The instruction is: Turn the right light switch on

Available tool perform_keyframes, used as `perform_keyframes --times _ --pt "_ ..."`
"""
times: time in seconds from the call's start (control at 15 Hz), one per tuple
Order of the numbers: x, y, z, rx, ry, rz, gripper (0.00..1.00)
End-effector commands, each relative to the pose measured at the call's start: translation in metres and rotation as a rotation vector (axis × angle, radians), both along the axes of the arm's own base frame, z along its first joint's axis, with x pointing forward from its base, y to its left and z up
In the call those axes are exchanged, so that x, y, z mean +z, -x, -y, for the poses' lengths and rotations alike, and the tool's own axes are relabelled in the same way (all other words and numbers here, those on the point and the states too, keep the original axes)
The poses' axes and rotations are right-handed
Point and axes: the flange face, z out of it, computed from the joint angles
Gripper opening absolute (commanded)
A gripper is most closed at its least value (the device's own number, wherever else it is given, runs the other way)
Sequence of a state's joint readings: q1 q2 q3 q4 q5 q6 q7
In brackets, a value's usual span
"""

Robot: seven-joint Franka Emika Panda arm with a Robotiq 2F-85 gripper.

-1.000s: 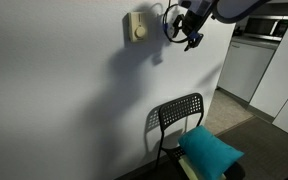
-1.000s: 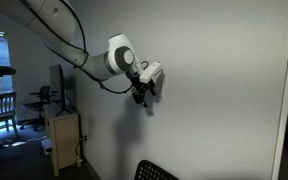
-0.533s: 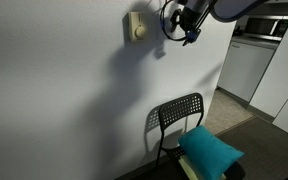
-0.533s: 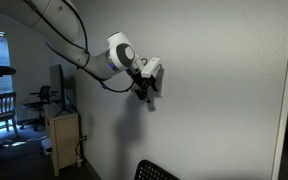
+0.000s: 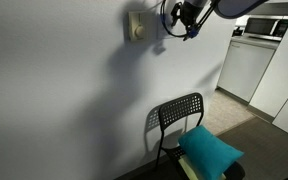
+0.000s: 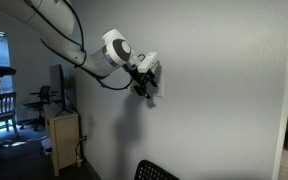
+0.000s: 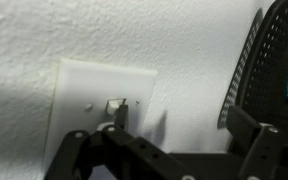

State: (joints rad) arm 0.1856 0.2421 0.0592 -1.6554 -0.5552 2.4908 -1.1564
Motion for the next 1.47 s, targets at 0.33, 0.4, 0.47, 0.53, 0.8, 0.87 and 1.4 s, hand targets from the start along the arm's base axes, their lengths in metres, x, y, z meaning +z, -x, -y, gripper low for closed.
perform_keyframes --times 0.33,0.4,0.47,0.53,0.8,0.87,1.4 --pt "0.021 0.002 0.0 -0.01 0.008 0.007 1.0" --pt "0.022 0.007 -0.002 -0.026 0.004 -0.017 1.0" --pt "0.023 0.014 -0.004 -0.045 0.005 -0.043 1.0" --pt "0.023 0.024 -0.005 -0.078 0.015 -0.073 1.0" --pt "0.031 0.061 -0.009 -0.245 0.025 -0.127 1.0" --pt "0.034 0.07 -0.012 -0.276 0.021 -0.136 1.0" --pt "0.039 0.074 -0.019 -0.292 0.003 -0.148 1.0"
